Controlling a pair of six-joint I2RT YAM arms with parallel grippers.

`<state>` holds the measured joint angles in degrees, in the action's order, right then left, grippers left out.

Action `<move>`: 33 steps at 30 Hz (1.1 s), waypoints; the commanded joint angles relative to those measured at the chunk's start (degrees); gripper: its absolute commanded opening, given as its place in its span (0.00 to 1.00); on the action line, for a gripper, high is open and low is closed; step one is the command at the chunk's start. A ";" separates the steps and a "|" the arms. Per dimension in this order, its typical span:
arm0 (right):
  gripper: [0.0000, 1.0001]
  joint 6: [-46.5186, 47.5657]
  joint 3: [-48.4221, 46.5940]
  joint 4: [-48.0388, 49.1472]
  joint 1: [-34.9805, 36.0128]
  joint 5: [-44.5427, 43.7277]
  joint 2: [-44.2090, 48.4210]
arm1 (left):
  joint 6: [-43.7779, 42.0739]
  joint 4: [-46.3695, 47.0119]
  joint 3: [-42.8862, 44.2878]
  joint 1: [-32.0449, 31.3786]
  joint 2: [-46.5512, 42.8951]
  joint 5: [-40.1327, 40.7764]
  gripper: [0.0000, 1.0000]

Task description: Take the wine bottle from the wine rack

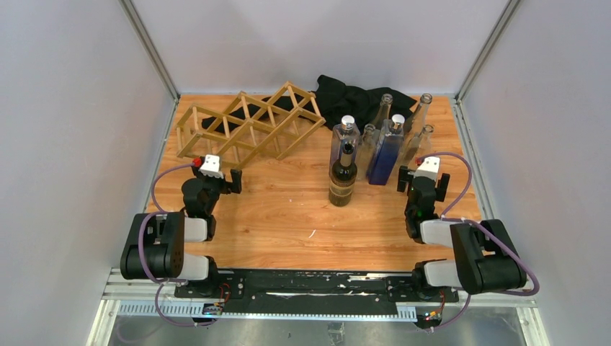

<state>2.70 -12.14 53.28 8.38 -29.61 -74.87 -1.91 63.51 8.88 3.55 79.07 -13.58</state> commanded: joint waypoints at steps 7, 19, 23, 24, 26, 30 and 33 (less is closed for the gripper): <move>1.00 3.28 0.32 7.27 -0.05 4.35 -5.36 | -0.42 2.32 0.91 -0.30 0.23 1.08 1.00; 1.00 3.02 0.10 6.95 -0.43 4.65 -5.46 | -0.45 1.97 1.04 -0.29 0.16 1.25 1.00; 1.00 3.01 0.11 6.93 -0.43 4.60 -5.46 | -0.39 1.79 1.08 -0.30 0.28 1.22 1.00; 1.00 3.01 0.07 6.98 -0.38 4.64 -5.46 | -0.41 1.80 1.06 -0.28 0.25 1.25 1.00; 1.00 3.01 0.06 6.93 -0.36 4.62 -5.46 | -0.44 1.73 1.18 -0.27 0.28 1.24 1.00; 1.00 3.01 0.02 6.95 -0.38 4.64 -5.48 | -0.67 1.39 1.34 -0.42 0.23 1.23 1.00; 1.00 3.02 0.05 6.93 -0.43 4.62 -5.47 | -1.97 0.42 1.58 -1.30 0.04 1.18 1.00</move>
<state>5.04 -11.33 57.95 8.36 -25.04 -80.03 -2.00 63.64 9.26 3.31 79.05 -13.21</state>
